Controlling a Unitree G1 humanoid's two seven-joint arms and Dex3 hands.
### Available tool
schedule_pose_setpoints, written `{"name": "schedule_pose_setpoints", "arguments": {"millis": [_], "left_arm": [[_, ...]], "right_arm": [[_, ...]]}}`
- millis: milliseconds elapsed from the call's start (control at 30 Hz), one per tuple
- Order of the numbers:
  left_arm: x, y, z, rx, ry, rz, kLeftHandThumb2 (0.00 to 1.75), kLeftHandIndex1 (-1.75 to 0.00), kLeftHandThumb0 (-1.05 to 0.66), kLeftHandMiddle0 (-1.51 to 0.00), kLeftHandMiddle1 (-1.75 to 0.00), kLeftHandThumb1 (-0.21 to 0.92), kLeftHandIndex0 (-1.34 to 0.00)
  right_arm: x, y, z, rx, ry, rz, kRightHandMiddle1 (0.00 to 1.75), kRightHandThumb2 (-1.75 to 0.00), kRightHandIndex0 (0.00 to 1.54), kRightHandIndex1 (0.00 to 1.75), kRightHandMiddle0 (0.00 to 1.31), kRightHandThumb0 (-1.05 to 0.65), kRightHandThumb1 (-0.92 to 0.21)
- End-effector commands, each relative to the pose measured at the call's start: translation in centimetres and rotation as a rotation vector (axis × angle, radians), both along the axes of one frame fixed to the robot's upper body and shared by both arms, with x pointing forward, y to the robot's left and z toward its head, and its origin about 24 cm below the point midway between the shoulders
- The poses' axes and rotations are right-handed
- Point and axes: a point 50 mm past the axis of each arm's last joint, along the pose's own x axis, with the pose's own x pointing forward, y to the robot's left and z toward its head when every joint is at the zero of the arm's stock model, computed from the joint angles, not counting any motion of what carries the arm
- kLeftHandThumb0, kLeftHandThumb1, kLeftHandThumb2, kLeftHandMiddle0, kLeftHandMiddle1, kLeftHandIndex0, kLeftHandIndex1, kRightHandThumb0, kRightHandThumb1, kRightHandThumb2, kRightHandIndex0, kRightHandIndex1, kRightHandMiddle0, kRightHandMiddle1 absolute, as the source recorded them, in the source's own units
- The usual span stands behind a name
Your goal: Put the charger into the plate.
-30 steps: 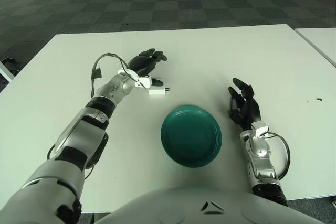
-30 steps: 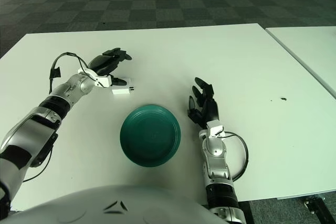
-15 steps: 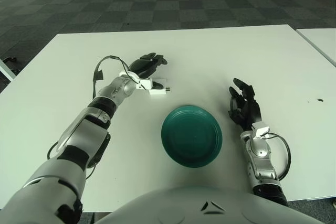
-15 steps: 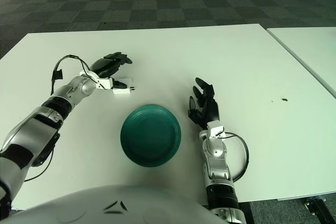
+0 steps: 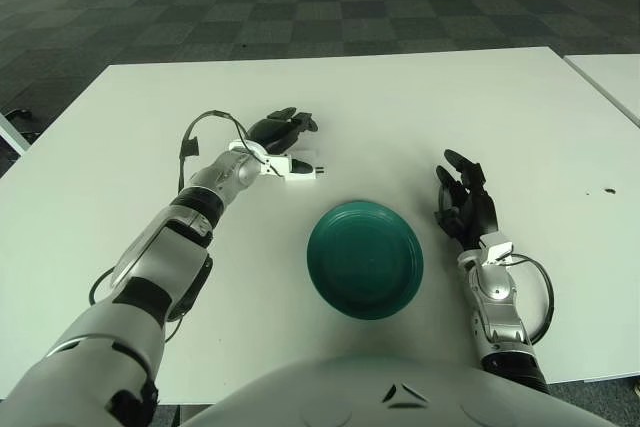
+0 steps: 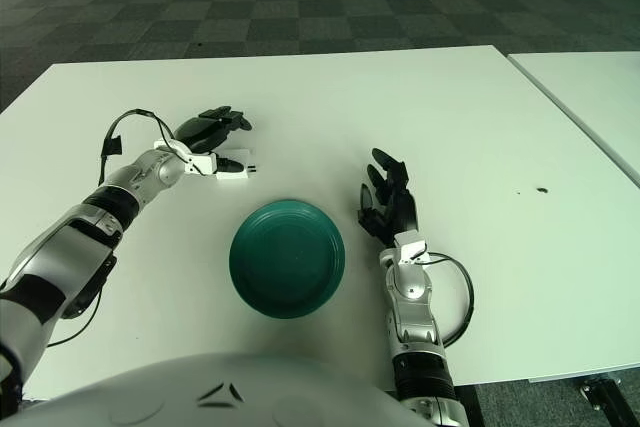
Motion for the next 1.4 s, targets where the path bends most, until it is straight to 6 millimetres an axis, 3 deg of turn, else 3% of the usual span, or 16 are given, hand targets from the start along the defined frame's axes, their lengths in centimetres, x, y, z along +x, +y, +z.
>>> {"name": "schedule_pose_setpoints", "arguments": {"millis": [0,467,1367], "left_arm": [[-0.3,0.2,-0.8,0.034,0.026,0.006,0.4,-1.09,-1.05,-0.18,0.0,0.92,-0.21],[-0.9,-0.1,-1.7,0.077,0.215,-0.098,0.41,-1.0,-1.05,-0.2,-0.01,0.92,-0.17],[-1.4,0.6,-3.8,0.24,0.422,-0.073,0.36,-0.98,-0.99,-0.22,-0.01,0.92,-0.18]], "right_arm": [[-0.8,-0.1,-1.3,0.018,0.076,-0.014,0.64,-0.73,0.35,0.01,0.0,-0.77,-0.92],[-0.8,-0.3,-1.5,0.022,0.092,-0.024,0.67,-0.7,0.34,0.0,0.0,-0.78,-0.92],[-1.1,-0.5,-1.3,0.017,0.094,-0.004,0.62,-0.72,0.38,0.01,0.0,-0.77,-0.92]]}}
